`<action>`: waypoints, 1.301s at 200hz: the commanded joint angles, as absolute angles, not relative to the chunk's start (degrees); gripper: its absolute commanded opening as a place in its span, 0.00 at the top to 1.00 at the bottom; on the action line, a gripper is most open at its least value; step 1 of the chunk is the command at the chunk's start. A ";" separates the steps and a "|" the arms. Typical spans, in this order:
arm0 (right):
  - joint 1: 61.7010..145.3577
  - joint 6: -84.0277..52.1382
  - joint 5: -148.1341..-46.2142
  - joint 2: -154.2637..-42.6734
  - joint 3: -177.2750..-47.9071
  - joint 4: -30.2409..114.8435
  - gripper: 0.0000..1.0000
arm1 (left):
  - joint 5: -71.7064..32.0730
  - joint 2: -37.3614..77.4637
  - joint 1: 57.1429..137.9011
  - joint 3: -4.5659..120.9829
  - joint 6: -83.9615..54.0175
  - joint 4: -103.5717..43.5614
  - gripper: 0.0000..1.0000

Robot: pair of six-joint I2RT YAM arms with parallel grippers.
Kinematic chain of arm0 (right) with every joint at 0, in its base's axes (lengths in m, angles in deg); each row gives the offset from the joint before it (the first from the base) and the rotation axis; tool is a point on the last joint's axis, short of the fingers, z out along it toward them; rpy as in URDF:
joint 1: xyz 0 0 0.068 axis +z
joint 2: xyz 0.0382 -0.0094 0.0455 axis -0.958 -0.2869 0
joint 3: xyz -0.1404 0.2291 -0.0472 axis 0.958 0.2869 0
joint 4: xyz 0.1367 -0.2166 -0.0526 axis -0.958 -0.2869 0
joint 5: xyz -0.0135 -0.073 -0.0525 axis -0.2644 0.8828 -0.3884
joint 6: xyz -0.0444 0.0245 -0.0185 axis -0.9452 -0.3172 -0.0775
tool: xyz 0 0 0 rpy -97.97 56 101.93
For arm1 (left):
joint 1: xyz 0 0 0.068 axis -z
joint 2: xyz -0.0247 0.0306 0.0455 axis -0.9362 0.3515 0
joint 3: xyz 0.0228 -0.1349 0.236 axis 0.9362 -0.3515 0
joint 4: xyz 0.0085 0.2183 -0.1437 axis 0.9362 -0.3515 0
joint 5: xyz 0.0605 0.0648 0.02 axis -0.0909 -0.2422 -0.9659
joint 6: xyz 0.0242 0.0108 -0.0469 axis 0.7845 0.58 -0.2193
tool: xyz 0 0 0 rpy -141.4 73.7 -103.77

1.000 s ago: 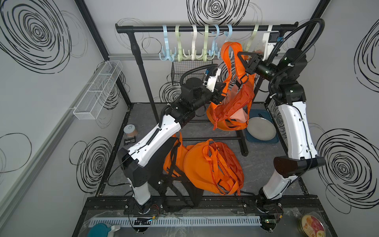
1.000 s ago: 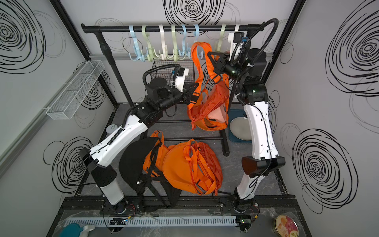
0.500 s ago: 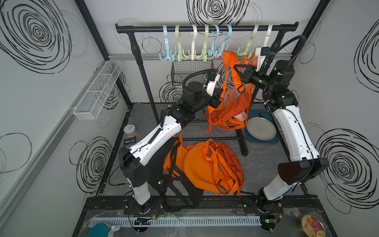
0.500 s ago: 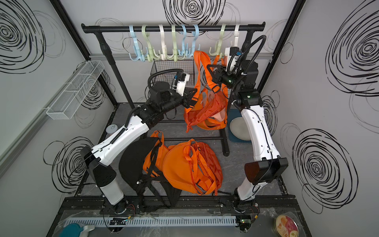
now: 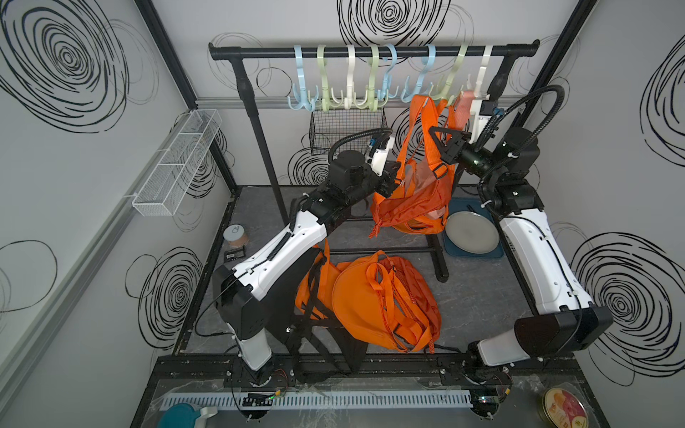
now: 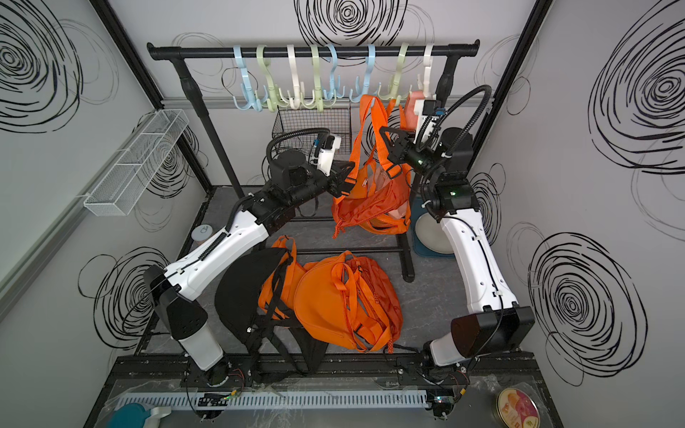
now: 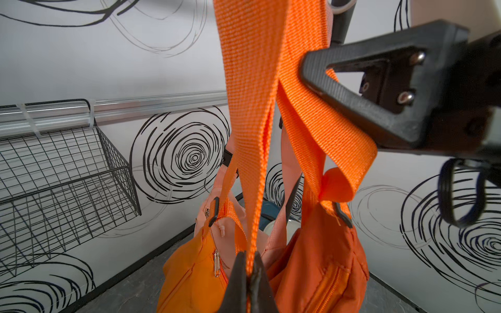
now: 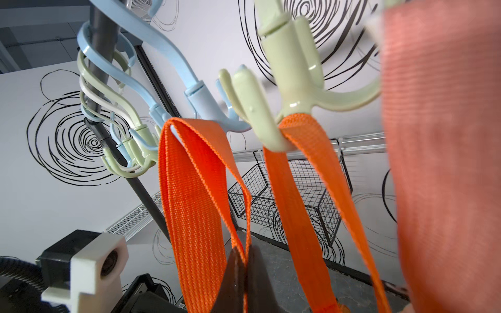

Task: Hang the bag on a hook
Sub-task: Hang the bag on the hook.

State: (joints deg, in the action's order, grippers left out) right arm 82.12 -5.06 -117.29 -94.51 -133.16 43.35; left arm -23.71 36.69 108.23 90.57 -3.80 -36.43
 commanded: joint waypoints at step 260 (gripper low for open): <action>102.34 -19.69 -92.67 -62.85 -110.87 17.25 0.23 | -60.66 -14.04 108.73 27.96 2.15 -14.42 0.01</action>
